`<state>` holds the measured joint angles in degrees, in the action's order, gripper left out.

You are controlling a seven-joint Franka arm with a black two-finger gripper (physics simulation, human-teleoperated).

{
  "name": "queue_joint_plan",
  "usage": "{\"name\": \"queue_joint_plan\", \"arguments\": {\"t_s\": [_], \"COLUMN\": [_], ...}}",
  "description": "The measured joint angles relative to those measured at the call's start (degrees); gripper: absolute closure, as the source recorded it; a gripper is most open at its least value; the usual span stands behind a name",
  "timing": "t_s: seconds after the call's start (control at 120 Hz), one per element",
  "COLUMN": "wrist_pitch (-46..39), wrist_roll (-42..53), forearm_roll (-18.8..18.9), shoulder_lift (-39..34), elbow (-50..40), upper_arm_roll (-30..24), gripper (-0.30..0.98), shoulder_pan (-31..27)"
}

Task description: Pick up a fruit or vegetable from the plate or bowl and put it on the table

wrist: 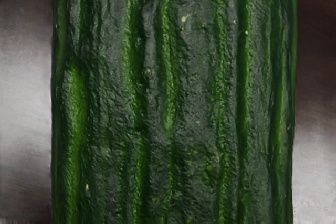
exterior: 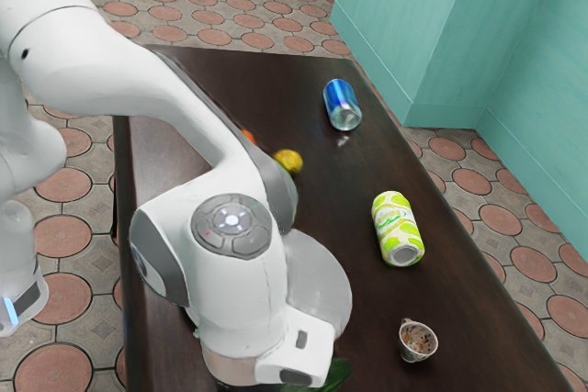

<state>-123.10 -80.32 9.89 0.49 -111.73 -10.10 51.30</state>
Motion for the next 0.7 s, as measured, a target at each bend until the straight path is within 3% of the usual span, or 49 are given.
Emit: {"name": "queue_joint_plan", "arguments": {"t_s": [0.042, 0.15, 0.308, 0.475, 0.7], "wrist_pitch": [-0.44, -2.06, -3.28, -3.87, -4.18], "wrist_roll": [0.43, 2.08, 4.03, 5.59, 7.25], "forearm_roll": [0.02, -0.63, -1.1, -2.26, -2.65], "shoulder_lift": [0.35, 0.5, 0.44, 0.39, 0.27], "elbow": [-0.16, -1.03, -1.23, -1.56, -1.7], "upper_arm_roll": [0.22, 0.71, 0.84, 0.86, 0.87], "gripper": [0.55, 0.26, 0.09, 0.03, 0.01], "shoulder_pan": [2.43, 6.8, 7.13, 1.51, -11.8]}}
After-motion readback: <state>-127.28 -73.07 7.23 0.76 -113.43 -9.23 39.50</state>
